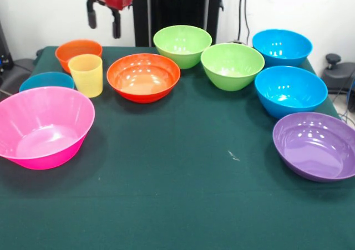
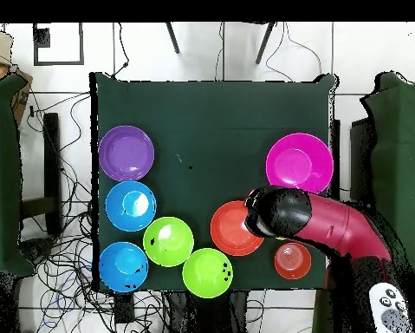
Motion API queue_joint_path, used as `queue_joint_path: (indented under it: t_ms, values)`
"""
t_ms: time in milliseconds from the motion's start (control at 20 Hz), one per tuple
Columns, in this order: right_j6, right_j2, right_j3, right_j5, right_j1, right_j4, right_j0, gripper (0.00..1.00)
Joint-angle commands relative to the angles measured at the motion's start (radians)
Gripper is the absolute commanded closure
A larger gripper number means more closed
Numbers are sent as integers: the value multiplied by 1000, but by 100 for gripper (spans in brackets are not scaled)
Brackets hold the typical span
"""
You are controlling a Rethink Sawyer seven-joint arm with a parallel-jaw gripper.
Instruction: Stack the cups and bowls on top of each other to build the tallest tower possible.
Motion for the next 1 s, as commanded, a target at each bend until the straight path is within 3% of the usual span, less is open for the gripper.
queue_joint_path:
  t_ms: [50, 200, 400, 600, 1000]
  values:
    - [-56, 190, 104, -94, 16, 59, -28, 0]
    - [-63, 252, 150, -131, 13, 108, -77, 0]
    - [-96, 299, 167, -120, 6, 105, -106, 0]
    - [-103, 325, 172, -96, -17, 88, -119, 0]
    - [-106, 303, 120, -37, -42, 6, -91, 0]
